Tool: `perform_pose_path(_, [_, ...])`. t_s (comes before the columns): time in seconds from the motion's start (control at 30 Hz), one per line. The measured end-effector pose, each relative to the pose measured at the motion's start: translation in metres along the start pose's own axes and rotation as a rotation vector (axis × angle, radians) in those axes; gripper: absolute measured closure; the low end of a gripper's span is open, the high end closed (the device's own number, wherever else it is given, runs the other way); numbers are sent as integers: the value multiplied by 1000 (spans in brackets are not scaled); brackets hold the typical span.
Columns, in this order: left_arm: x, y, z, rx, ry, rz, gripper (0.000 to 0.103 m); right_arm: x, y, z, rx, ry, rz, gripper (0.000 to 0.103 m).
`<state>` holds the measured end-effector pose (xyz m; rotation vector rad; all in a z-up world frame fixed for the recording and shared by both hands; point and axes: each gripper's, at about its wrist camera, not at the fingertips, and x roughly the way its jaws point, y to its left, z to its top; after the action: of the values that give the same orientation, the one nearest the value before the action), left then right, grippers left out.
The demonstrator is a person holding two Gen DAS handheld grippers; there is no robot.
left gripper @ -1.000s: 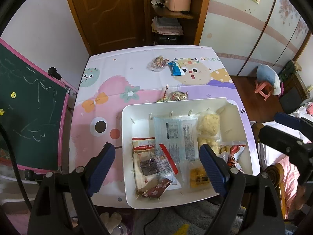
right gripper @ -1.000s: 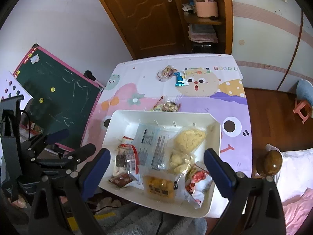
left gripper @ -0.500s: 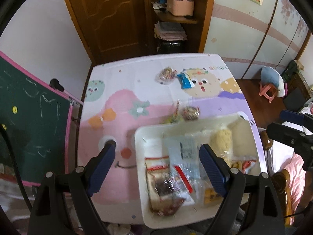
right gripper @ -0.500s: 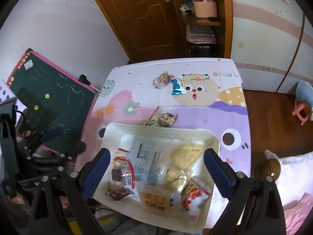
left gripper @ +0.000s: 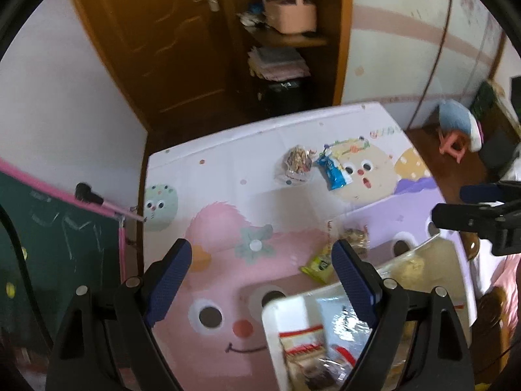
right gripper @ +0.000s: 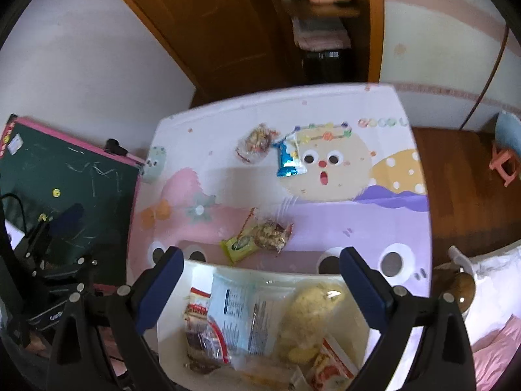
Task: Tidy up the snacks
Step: 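Grasp the green-wrapped cake with the left tool while the right tool grasps the clear nut bag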
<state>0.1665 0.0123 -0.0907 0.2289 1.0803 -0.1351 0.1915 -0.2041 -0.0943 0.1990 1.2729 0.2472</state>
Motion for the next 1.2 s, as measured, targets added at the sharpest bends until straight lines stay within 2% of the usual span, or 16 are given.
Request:
perform_pose_path(0.07, [20,1,4,25,34,-22,16,28,-2,7,18,57,2,8])
perform_pose_path(0.2, [60,7,7,42,110,-70,16,86,-4,16,27,171,-9,18])
perform_pose_path(0.37, [98,11,1,50,190,-111,16,155,-8,17,54,312,-12,20])
perform_pose_path(0.53, [118,11,-7,65,240,-136,16,190,-2,17,13,382,-53,20])
perform_pose_path(0.57, [121,11,-9,67,248,-140,16,196,-1,16,3,395,-66,22])
perform_pose_path(0.67, [127,10,-10,69,261,-150,16,208,0,13,-14,428,-81,43])
perform_pose_path(0.77, [131,7,-10,77,271,-157,16,207,-1,13,-8,403,-56,52])
perform_pose_path(0.87, [137,-1,-9,103,282,-163,16,202,-9,14,19,376,-60,53])
perform_pose_path(0.97, [146,-17,-7,140,303,-185,16,195,-23,15,62,343,-99,54])
perform_pose_path(1.2, [190,-61,1,199,459,-291,16,181,-53,10,184,316,-108,55])
